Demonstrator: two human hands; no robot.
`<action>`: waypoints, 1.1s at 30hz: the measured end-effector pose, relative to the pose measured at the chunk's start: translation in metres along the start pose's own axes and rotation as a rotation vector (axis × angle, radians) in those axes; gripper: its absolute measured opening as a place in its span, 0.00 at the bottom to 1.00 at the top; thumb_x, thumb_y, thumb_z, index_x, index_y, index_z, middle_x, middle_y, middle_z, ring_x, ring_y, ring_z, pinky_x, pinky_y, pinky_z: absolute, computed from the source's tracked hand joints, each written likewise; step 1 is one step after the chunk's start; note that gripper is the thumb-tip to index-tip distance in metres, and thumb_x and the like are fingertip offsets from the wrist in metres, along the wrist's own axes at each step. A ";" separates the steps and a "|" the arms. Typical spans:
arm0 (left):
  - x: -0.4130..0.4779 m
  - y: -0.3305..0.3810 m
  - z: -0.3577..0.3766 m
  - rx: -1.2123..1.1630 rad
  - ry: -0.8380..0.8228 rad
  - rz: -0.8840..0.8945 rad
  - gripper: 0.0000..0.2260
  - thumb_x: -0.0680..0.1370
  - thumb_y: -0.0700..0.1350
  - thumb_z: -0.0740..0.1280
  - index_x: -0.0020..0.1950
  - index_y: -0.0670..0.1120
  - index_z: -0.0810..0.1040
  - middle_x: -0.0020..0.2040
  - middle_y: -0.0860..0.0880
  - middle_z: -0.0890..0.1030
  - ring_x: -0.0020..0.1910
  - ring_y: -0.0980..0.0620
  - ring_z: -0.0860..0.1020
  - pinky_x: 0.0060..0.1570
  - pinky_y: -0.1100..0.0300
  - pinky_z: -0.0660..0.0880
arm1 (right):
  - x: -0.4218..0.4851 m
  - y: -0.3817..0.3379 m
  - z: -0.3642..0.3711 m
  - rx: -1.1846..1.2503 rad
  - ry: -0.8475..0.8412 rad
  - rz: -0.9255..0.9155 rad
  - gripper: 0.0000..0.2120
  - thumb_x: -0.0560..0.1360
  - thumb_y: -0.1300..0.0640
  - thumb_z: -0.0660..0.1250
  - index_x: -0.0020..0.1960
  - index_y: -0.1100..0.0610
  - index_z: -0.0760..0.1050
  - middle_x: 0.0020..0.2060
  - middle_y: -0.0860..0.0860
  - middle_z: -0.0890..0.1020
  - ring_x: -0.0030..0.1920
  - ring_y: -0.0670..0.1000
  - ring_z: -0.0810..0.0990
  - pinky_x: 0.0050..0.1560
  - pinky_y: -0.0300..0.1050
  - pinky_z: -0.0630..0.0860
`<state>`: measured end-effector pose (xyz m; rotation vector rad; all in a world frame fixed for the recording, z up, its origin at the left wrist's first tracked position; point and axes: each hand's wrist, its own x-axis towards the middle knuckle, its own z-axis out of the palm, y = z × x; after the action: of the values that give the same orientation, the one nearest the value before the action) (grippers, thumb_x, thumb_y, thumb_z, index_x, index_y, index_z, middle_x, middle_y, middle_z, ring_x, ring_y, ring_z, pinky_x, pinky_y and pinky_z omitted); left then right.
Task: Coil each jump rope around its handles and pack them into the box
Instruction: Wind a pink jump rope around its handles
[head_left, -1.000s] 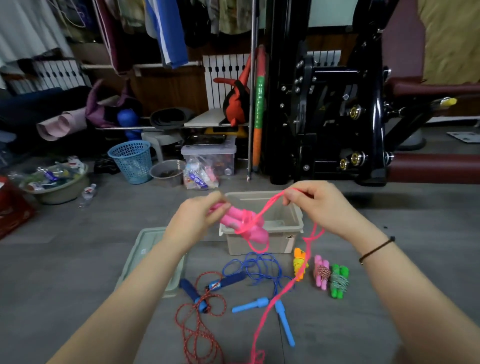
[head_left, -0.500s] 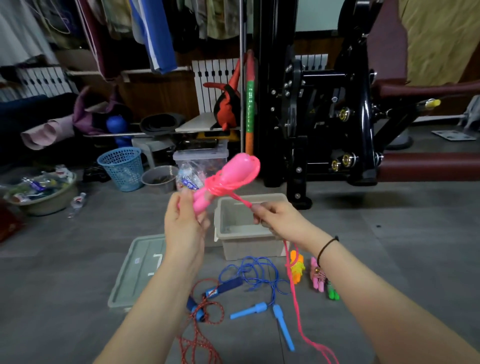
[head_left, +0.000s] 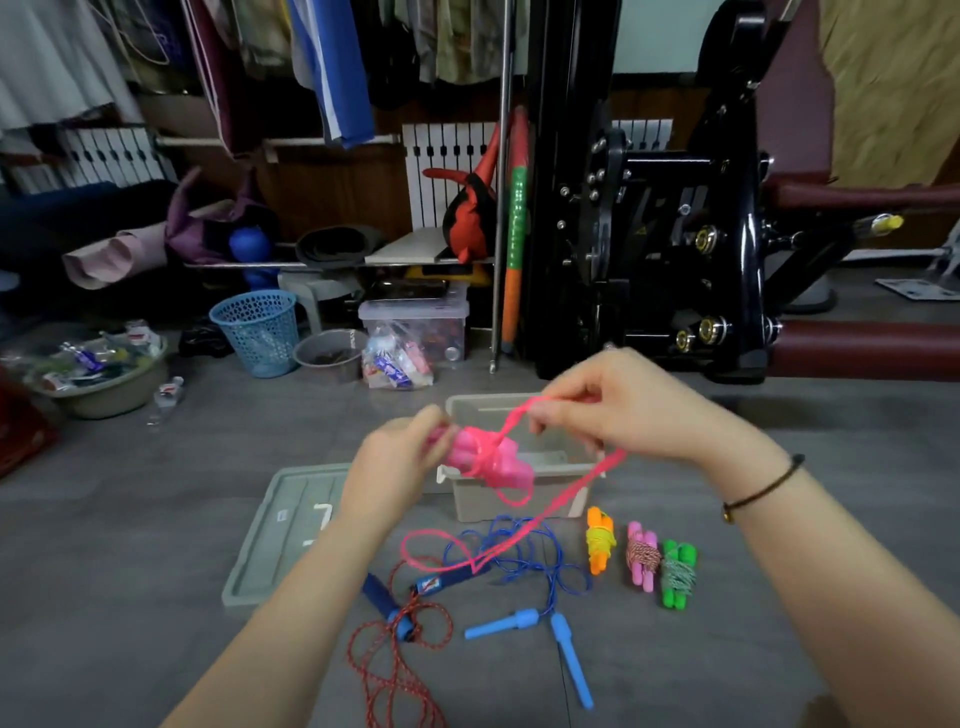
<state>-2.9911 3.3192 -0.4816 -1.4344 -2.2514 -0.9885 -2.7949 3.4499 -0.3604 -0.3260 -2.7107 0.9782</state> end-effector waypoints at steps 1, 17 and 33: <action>-0.001 0.009 0.002 -0.006 -0.028 0.057 0.10 0.74 0.57 0.58 0.47 0.52 0.68 0.35 0.44 0.80 0.36 0.42 0.79 0.34 0.56 0.72 | 0.008 -0.004 -0.007 -0.071 0.068 -0.011 0.09 0.75 0.50 0.67 0.40 0.51 0.84 0.19 0.44 0.74 0.22 0.41 0.71 0.29 0.29 0.66; -0.010 0.052 -0.037 -0.910 0.255 -0.243 0.10 0.74 0.57 0.60 0.36 0.57 0.74 0.31 0.57 0.72 0.31 0.54 0.67 0.32 0.57 0.64 | 0.057 0.071 0.017 0.178 0.013 0.324 0.14 0.76 0.64 0.65 0.34 0.58 0.82 0.31 0.60 0.74 0.33 0.54 0.70 0.33 0.45 0.66; 0.007 0.040 -0.030 -0.606 0.646 -0.613 0.09 0.80 0.48 0.61 0.41 0.48 0.73 0.32 0.55 0.73 0.34 0.51 0.69 0.38 0.60 0.62 | 0.012 0.055 0.082 0.079 -0.088 0.200 0.20 0.79 0.40 0.53 0.39 0.50 0.75 0.31 0.47 0.71 0.31 0.46 0.68 0.35 0.36 0.67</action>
<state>-2.9625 3.3145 -0.4402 -0.3974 -1.9625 -2.0920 -2.8237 3.4462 -0.4557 -0.5607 -2.7486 1.1761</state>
